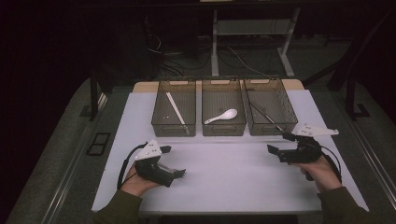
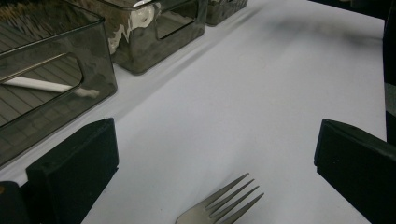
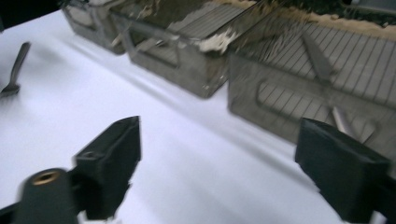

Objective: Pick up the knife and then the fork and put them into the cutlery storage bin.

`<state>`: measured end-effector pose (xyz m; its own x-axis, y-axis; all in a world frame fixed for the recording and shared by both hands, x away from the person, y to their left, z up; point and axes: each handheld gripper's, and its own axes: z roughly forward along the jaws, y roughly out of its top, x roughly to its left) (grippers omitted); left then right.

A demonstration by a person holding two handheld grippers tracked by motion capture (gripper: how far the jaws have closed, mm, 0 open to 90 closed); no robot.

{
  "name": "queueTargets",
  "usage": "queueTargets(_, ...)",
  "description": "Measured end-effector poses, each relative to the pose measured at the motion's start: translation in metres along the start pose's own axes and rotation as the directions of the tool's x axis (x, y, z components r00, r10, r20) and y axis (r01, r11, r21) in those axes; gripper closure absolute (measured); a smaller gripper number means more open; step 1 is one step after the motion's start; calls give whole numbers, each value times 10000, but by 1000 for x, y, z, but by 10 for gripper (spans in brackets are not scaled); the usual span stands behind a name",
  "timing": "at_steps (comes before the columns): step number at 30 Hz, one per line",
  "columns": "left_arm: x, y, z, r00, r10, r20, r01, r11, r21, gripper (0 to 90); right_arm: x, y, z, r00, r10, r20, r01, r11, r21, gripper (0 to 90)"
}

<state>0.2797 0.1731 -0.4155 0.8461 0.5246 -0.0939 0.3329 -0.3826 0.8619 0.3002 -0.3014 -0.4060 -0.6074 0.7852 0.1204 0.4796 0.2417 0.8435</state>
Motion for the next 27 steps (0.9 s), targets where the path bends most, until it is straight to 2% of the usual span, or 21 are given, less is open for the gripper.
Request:
queueTargets(3,0,-1,-3,10000,-53,-22,53,10000,-31,0,6,-13,-2,10000,-60,59,60,9999,-81,141)
queueTargets(6,0,-2,-7,10000,-55,-17,55,10000,-48,0,10,-24,-4,9999,23,-117,-23,10000,-17,141)
queueTargets(11,-1,-7,-18,10000,26,-85,-26,10000,57,92,15,-37,-5,9998,39,-185,-34,9997,262,141)
queueTargets(15,-1,-16,-25,10000,-77,-25,78,9995,310,250,19,-39,-7,9995,23,-313,-16,9997,228,141)
queueTargets(17,-3,-20,-26,9999,-116,109,110,9987,502,360,19,-38,-6,9996,-2,-299,8,9998,203,142)
queueTargets(19,-5,-24,-26,9995,46,310,-73,9962,864,517,19,-39,-6,9996,-23,-280,31,9997,261,143)
queueTargets(25,-6,-32,-15,9957,164,913,-351,9778,2067,837,19,-39,-5,9995,-44,-323,54,9995,315,143)
queueTargets(27,-7,-32,-10,9938,231,1083,-477,9719,2304,890,19,-39,-5,9995,-54,-301,64,9995,325,143)
